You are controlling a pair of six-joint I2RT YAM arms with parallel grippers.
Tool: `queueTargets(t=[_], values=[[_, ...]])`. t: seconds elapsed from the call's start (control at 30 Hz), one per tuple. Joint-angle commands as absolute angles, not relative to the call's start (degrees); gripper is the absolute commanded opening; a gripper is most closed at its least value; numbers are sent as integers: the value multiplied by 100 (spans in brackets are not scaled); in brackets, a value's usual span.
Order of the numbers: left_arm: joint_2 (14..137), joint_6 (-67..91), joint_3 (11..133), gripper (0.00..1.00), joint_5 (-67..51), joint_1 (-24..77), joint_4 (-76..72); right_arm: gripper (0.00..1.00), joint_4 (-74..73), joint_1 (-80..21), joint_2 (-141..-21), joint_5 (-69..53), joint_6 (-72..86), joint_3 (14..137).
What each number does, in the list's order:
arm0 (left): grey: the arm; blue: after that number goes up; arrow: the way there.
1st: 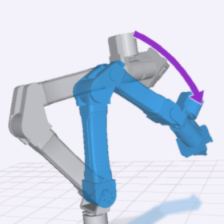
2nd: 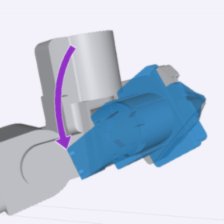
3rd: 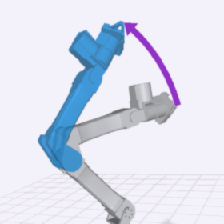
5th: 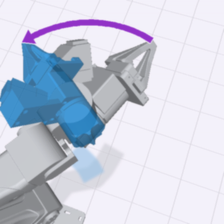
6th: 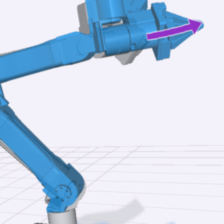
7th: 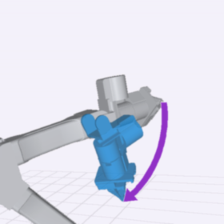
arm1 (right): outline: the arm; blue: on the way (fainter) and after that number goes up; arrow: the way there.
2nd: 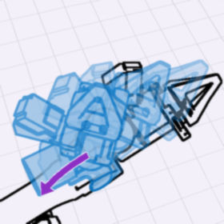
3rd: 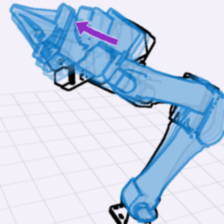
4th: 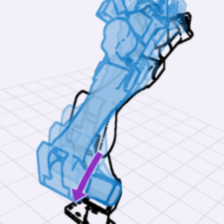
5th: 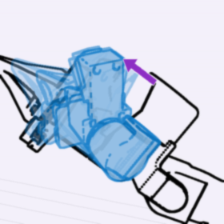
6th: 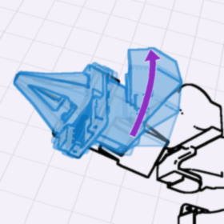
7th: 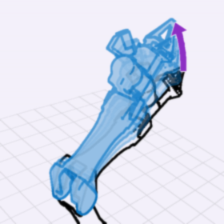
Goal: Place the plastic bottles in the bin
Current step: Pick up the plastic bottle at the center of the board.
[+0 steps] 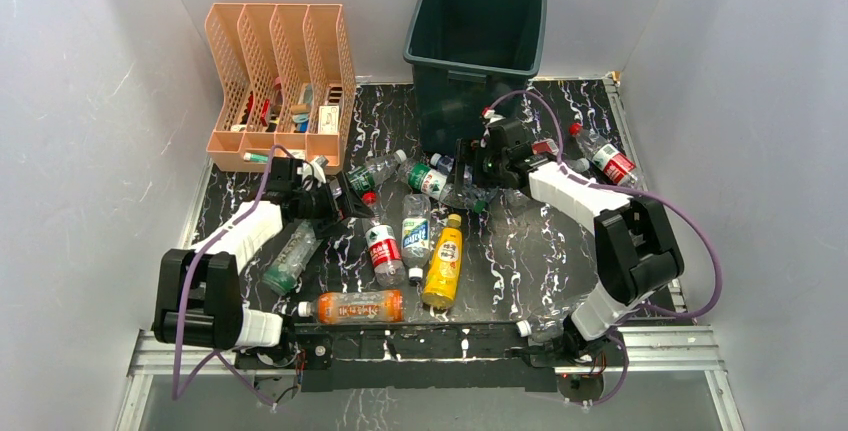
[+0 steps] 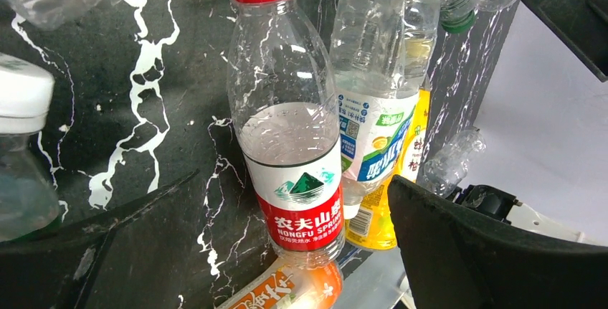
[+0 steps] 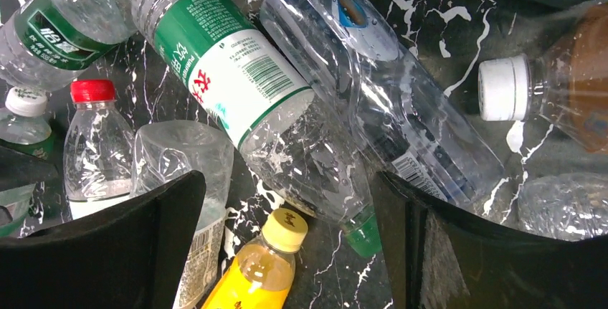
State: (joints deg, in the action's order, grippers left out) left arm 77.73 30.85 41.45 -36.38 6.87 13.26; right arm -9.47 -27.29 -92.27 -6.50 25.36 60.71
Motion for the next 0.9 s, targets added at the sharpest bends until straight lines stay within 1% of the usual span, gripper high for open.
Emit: queueTargets(t=[0.0,0.13,0.2,0.33,0.47,0.57,0.67,0.87], values=[[7813,3014,4352,98,-3861,704,1351,98,-653,-2779,-9358,-595,2486,6374],[7813,3068,4435,98,-3840,703,1361,98,-724,-2819,-9487,-653,2468,6541],[7813,3254,4385,98,-3919,703,1124,98,-995,-2848,-9560,-631,2477,6693],[7813,3225,4433,98,-3886,745,1144,98,-1340,-2954,-9512,-632,2503,6660],[7813,3165,4551,98,-3899,760,1227,92,-1685,-3493,-9280,-435,2677,6521],[7739,3084,4571,98,-3814,756,1352,90,-1833,-3665,-9161,-325,2810,6412],[7687,3060,4564,98,-3798,756,1402,91,-2114,-3757,-8932,-162,2936,6279],[7650,3041,4577,98,-3823,756,1409,92,-2578,-3948,-8507,-206,3459,6004]])
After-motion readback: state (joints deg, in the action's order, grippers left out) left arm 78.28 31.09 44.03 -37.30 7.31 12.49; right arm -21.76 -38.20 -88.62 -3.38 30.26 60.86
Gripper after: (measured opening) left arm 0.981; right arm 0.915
